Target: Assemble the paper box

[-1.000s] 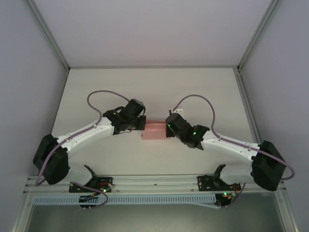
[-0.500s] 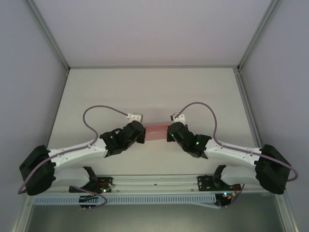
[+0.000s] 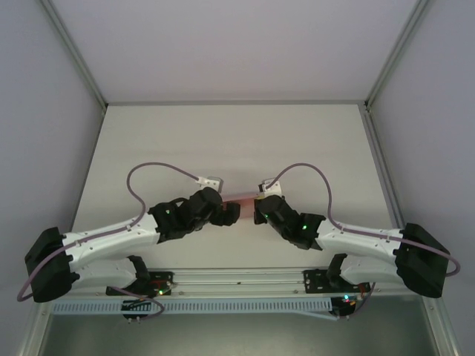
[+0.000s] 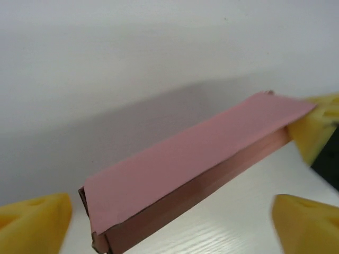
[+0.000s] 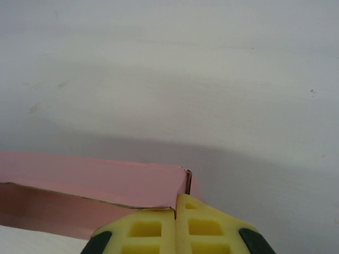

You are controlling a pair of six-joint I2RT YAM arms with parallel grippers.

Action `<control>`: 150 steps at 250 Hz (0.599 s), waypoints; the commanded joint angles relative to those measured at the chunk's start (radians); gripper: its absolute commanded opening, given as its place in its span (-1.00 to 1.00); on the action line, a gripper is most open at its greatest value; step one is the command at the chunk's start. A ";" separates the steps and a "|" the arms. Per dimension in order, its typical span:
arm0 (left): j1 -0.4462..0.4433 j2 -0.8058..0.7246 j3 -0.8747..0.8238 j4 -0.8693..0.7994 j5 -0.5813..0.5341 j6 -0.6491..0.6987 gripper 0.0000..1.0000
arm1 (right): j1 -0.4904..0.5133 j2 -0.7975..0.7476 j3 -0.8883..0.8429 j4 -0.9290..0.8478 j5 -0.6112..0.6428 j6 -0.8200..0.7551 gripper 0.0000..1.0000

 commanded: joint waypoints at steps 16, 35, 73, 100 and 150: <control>0.071 -0.030 0.027 -0.109 0.020 -0.098 1.00 | 0.014 0.012 -0.019 -0.065 -0.009 0.003 -1.00; 0.116 -0.051 0.026 -0.117 0.053 -0.129 0.99 | 0.019 0.010 -0.016 -0.075 0.008 0.012 -1.00; 0.218 -0.103 -0.044 -0.035 0.168 -0.162 0.99 | 0.023 0.011 -0.016 -0.070 0.019 0.015 -0.99; 0.279 -0.120 -0.103 0.063 0.275 -0.168 0.99 | 0.026 0.017 -0.013 -0.076 0.022 0.020 -0.98; 0.285 -0.110 -0.122 0.104 0.335 -0.146 1.00 | 0.032 0.021 -0.011 -0.076 0.039 0.037 -0.97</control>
